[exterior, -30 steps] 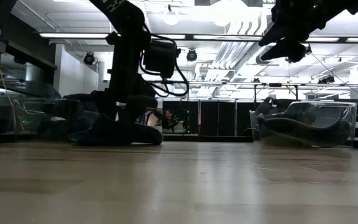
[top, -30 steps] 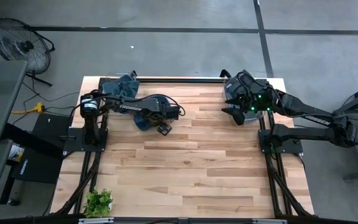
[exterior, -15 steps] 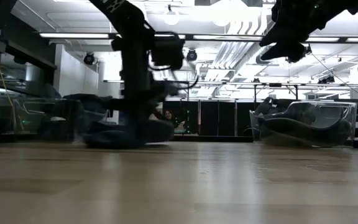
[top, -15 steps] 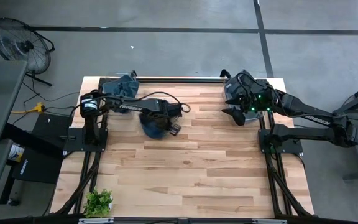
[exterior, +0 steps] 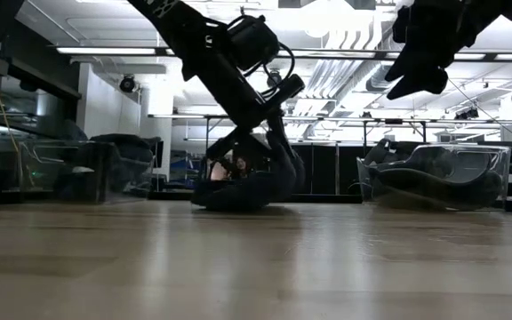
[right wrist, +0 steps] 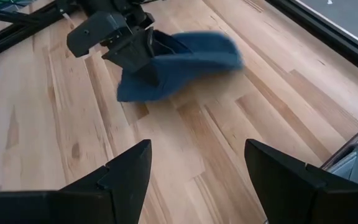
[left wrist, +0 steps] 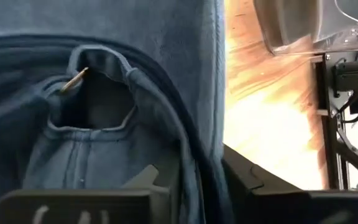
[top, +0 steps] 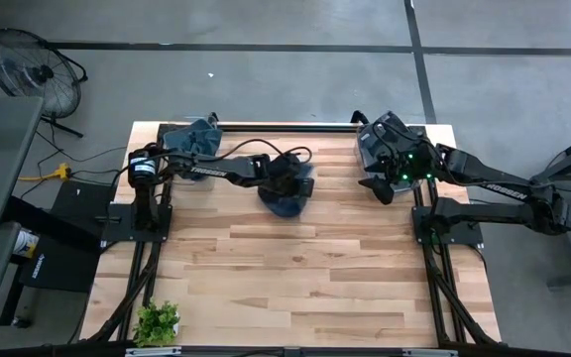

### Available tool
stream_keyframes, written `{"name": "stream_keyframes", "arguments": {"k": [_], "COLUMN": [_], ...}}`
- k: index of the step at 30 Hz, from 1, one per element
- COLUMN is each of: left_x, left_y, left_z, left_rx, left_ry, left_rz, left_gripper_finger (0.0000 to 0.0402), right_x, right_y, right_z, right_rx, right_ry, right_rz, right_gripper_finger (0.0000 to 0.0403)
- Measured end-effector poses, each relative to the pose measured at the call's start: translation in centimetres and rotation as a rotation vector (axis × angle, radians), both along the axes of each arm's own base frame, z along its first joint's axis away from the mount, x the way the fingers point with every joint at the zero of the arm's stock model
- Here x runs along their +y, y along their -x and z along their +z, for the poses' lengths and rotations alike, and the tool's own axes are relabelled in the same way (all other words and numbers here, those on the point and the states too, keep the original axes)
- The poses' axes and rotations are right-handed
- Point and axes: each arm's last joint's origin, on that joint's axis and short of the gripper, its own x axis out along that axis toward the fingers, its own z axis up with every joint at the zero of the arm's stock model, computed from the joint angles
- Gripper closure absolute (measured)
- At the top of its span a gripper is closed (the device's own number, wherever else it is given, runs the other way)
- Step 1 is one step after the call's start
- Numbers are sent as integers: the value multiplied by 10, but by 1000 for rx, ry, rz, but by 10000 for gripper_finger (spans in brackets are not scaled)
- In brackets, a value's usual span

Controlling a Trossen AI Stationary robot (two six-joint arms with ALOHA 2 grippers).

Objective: Pick & Place hat
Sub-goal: Put the blue cap into the left transparent bin

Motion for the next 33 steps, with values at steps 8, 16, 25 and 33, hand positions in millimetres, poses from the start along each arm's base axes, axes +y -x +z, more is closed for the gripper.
{"name": "stream_keyframes", "arguments": {"k": [8, 16, 25, 33], "left_x": [0, -1, -2, 29], "left_y": [0, 0, -1, 8], "left_z": [0, 0, -6, 22], "left_rx": [0, 1, 10, 114], "left_ry": [8, 11, 3, -144], "left_rz": [21, -7, -115, -192], "left_gripper_finger": [273, 196, 206, 220], "right_x": [1, 2, 7, 9], "right_y": [1, 3, -1, -22], "right_z": [-2, -4, -12, -27], "right_rx": [21, 48, 139, 224], "right_ry": [-10, -33, -2, -24], "right_rz": [0, 11, 58, 112], "right_gripper_finger": [151, 151, 151, 151]}}
